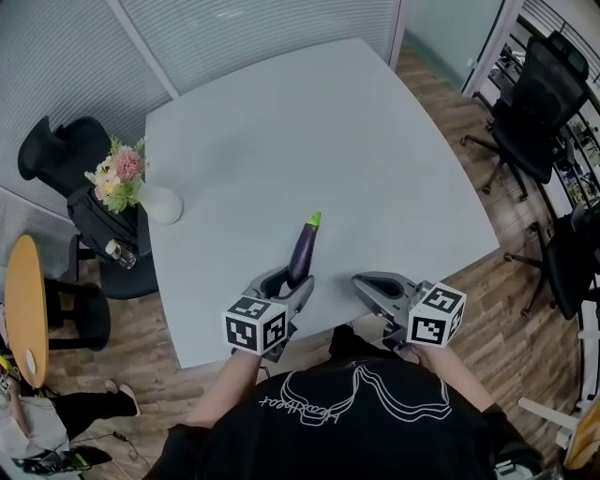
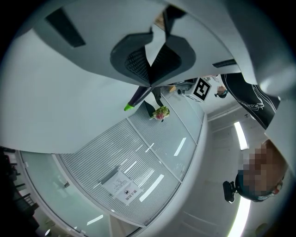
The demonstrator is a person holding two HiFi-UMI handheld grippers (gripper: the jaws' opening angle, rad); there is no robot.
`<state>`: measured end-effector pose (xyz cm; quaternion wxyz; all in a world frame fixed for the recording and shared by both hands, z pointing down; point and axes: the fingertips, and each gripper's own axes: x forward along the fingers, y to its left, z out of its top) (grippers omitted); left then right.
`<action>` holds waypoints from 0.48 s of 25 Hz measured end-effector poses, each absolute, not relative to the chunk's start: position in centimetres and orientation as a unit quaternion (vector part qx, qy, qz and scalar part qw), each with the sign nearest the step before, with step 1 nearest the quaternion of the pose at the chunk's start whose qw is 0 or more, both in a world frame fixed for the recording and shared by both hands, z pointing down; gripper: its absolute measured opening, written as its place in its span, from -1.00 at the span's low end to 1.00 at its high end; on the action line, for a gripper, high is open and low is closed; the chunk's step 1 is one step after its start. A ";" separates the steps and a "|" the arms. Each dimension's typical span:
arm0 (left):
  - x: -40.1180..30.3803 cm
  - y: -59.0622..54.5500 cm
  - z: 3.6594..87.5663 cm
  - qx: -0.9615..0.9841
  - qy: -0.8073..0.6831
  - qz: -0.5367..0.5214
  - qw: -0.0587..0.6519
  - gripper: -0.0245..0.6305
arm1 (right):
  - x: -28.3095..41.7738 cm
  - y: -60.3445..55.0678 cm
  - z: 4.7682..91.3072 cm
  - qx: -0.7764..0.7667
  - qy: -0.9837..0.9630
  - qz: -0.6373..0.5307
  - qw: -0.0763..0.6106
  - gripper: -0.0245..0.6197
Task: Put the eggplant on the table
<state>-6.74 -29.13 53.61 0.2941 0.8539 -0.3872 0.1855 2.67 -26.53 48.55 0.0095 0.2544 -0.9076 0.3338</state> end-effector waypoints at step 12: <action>-7.1 -30.8 58.4 0.839 -0.396 0.217 0.304 -0.27 | 2.7 -27.0 50.3 0.255 -0.898 0.357 0.022 -0.90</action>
